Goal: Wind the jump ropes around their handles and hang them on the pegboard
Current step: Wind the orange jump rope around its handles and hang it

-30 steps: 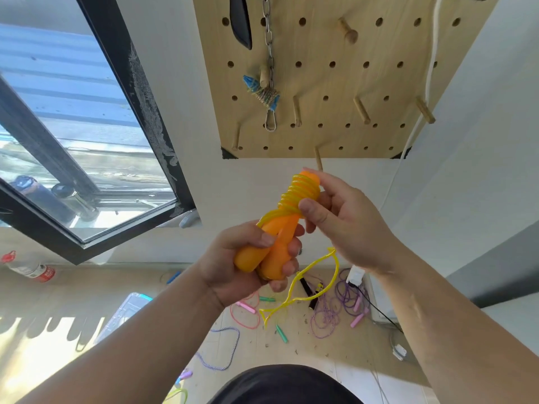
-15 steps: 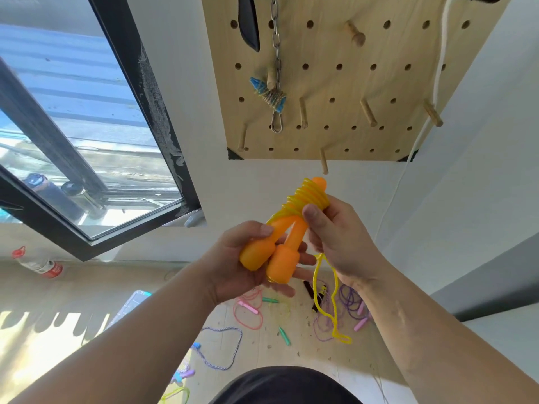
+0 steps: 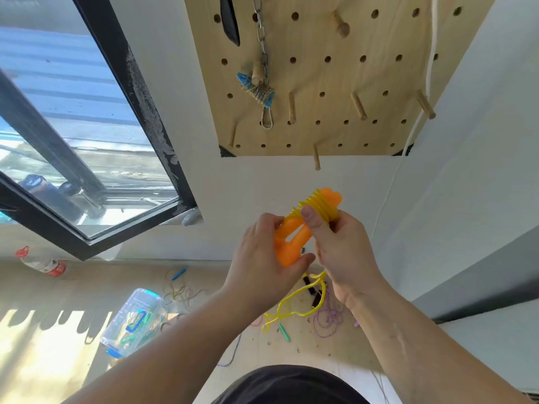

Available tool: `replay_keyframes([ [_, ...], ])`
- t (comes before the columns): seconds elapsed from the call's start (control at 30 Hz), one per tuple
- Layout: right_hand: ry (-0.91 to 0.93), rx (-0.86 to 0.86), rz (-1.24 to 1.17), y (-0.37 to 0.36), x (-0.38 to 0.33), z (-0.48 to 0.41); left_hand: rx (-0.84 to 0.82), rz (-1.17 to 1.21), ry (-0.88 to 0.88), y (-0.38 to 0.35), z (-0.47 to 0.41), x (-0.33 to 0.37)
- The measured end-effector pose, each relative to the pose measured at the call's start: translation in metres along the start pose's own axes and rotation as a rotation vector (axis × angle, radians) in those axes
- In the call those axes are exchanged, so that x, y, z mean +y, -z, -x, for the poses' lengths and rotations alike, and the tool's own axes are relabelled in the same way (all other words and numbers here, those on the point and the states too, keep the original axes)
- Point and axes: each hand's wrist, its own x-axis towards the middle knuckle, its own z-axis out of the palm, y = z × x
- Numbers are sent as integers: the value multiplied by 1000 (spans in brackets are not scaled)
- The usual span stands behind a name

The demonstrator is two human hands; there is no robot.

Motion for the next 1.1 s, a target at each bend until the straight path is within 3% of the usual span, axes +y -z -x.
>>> replay_keyframes([
  [0.13,25,-111,-74,32,1,2,-22,179,94,-12,4,17],
  [0.2,53,-181,-103,49,3,1,-57,385,204,-18,3,28],
  [0.3,145,-266,88,73,4,-1,-126,781,333,-30,4,40],
  [0.43,115,-370,49,99,1,-5,-281,1072,436,-42,11,51],
  [0.73,94,-319,171,115,8,-11,-736,1468,641,-51,19,56],
  [0.87,-23,-376,134,122,13,-12,-823,1531,655,-61,24,50],
  [1.0,-163,-412,-65,121,20,-5,-833,1359,617,-57,21,45],
  [1.07,-238,-368,-126,117,25,-2,-700,1167,664,-56,18,51],
  [1.1,-266,-330,-138,115,27,-1,-535,1016,673,-57,18,52],
])
